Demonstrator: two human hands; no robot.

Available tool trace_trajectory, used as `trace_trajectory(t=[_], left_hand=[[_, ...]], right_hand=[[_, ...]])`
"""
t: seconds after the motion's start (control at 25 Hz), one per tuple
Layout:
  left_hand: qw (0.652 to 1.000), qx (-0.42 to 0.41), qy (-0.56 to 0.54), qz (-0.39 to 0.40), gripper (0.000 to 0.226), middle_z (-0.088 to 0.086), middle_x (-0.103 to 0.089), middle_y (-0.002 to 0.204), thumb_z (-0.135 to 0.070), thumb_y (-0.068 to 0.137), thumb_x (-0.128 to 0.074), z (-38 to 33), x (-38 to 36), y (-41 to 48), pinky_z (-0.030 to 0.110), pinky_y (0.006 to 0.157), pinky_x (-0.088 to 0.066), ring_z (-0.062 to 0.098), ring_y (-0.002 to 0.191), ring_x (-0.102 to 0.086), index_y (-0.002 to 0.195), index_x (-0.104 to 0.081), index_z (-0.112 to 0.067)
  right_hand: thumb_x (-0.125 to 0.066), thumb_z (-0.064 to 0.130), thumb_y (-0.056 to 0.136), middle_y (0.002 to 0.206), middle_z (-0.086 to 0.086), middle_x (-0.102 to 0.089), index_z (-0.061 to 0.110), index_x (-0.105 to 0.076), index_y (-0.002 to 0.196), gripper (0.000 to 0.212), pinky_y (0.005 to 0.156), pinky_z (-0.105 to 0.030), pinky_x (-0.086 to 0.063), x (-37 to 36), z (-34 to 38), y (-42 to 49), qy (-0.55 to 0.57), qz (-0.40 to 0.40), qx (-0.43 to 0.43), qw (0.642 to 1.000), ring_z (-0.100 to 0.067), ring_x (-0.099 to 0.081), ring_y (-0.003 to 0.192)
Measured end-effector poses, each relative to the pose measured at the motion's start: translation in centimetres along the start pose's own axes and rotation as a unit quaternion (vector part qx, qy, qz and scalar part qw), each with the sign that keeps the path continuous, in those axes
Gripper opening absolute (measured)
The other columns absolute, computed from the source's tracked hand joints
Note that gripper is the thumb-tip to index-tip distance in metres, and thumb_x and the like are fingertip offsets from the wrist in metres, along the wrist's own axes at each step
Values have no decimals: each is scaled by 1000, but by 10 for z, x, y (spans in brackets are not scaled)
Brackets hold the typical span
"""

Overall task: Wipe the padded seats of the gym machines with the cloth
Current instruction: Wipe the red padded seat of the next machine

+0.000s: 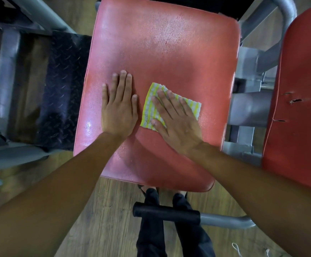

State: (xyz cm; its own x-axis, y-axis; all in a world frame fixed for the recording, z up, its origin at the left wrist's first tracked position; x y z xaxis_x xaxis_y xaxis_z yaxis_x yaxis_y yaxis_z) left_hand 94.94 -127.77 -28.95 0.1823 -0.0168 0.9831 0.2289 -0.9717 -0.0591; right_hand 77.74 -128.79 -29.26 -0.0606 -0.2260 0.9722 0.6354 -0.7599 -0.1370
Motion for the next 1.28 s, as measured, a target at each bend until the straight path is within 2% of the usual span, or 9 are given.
trace_trajectory(t=[0.4,0.52,0.6,0.68,0.8,0.96,1.08,1.16,1.28], left_hand=[[1000,4,-11,-3,54,2,-11,163,-31,104,-20,1,-1,-1,47,123,-6,20,151,-4,155,-13,-13],[999,4,-32,-3,54,3,-14,162,-30,103,-20,0,4,0,46,123,-2,21,151,-7,154,-17,-13],[998,42,-53,-20,53,5,-20,161,-29,102,-22,-6,11,-7,47,122,-2,24,150,-13,152,-23,-13],[990,104,-84,-39,51,10,-34,154,-25,98,-29,-26,20,-29,52,121,-11,31,142,-29,147,-35,-13],[969,199,-143,-37,48,10,-44,142,-22,92,-42,-79,25,-70,53,110,-29,33,127,-42,139,-44,-13],[904,382,-192,30,63,12,-11,161,-34,101,-32,-122,-2,-88,47,122,-2,28,149,-10,153,-11,-6],[882,431,-188,19,68,10,4,163,-42,103,-24,-134,-18,-84,42,121,9,25,150,7,153,0,-4],[892,421,-165,-8,69,11,3,163,-46,102,-23,-132,-21,-83,42,121,8,26,151,6,153,-1,-4],[939,317,-129,-29,71,12,-3,163,-48,102,-27,-126,-21,-98,44,122,4,26,151,1,153,-7,-3]], right_hand=[[-18,50,103,164,-1,-5,20,-8,156,62,123,-42,-10,-12,45,-57,-16,48,-7,999,-18,-4,152],[-26,48,103,164,5,-4,25,-14,156,59,123,-39,-5,4,43,-55,151,70,-22,986,-12,1,151],[-29,43,104,163,11,-8,29,-19,154,53,123,-32,-4,21,23,-54,302,56,-85,948,-4,2,150],[-32,35,105,162,10,-16,28,-28,152,48,122,-30,-6,33,-9,-52,307,-3,-153,939,-5,-5,149],[-37,24,103,160,2,-25,20,-38,148,45,123,-42,-13,36,-51,-37,291,-39,-189,937,-15,-14,150],[-35,22,103,163,1,-18,20,-35,149,46,124,-36,-3,26,-69,-22,265,3,-191,945,-17,-9,151],[-34,20,103,164,2,-11,21,-29,152,49,121,-33,3,22,-66,-25,253,6,-176,951,-16,-2,151],[-35,19,103,164,2,-10,21,-29,152,49,122,-35,4,19,-66,-24,254,-2,-180,950,-16,-2,152],[-33,22,104,164,4,-8,22,-26,153,50,122,-35,5,18,-63,-23,246,-1,-199,949,-15,1,151]])
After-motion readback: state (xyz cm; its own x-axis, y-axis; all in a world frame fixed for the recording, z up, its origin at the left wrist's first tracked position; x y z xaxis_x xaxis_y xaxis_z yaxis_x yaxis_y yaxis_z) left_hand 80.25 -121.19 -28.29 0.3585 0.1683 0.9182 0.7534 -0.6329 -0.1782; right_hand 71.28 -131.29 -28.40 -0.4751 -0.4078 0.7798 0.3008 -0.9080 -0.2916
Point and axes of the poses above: each hand's wrist, its own y-axis towards the middle knuckle, its own x-axis out of the back of the hand, z = x × y, the point moved 5 cm from there along y, towards the middle knuckle
